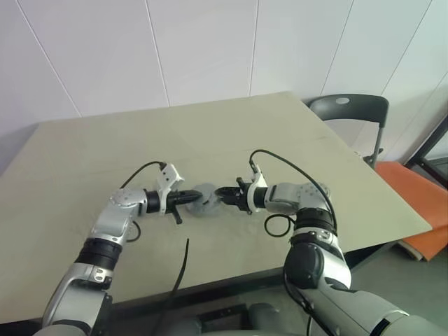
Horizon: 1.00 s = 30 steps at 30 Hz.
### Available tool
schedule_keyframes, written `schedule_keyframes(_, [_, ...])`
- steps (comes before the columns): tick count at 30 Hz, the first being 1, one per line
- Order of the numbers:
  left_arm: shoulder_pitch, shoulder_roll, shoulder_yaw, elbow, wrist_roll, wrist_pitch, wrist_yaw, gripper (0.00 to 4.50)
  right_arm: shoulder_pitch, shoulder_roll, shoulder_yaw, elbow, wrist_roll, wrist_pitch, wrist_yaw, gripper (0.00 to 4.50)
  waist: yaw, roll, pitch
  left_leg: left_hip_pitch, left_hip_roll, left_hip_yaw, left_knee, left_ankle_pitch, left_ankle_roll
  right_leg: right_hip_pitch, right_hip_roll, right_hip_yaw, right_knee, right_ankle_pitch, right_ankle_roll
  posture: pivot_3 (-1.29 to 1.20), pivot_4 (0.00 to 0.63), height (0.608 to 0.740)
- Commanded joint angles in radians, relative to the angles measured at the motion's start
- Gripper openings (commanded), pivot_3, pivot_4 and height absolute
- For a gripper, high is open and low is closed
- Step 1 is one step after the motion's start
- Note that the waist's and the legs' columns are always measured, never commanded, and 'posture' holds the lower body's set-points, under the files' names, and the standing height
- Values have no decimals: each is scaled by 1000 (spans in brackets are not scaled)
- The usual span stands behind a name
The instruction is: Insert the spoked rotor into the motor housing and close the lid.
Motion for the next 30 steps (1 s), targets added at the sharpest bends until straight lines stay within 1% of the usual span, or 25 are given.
schedule_keyframes(1, [36,-1,-44,52,45,22,1,0,-15,-4,52,14,1,4,20,1246,0,0,0,0,0,0,0,0,0,0,0,0,0,0,0,0,0,740])
schedule_keyframes(9, [34,-3,-42,53,44,22,7,0,1,8,73,-24,23,16,54,1225,0,0,0,0,0,0,0,0,0,0,0,0,0,0,0,0,0,740])
schedule_keyframes(12, [37,-2,-41,52,44,20,8,0,13,-8,133,-29,-7,4,67,1225,0,0,0,0,0,0,0,0,0,0,0,0,0,0,0,0,0,740])
schedule_keyframes(14, [37,-3,-38,55,50,4,19,0,15,-14,162,-28,5,25,103,1225,1,0,0,0,0,0,0,0,0,0,0,0,0,0,0,0,0,740])
schedule_keyframes(17, [16,-35,-7,94,48,-51,80,0,16,-7,184,-49,26,49,138,1225,1,0,0,0,0,0,0,0,0,0,0,0,0,0,0,0,0,740])
schedule_keyframes(20, [3,-72,44,93,-3,-32,111,0,19,1,198,-69,39,64,171,1225,0,0,0,0,0,0,0,0,0,0,0,0,0,0,0,0,0,740])
schedule_keyframes(23, [7,-84,74,87,1,-27,151,0,20,17,188,-84,54,64,192,1225,-2,0,0,-2,1,0,0,0,0,-2,1,0,0,0,0,0,0,740])
schedule_keyframes(30, [83,-69,130,19,-33,15,173,0,10,82,97,-61,60,-1,145,1225,-15,0,0,-8,4,0,-1,0,0,-9,2,2,2,1,0,0,0,740])
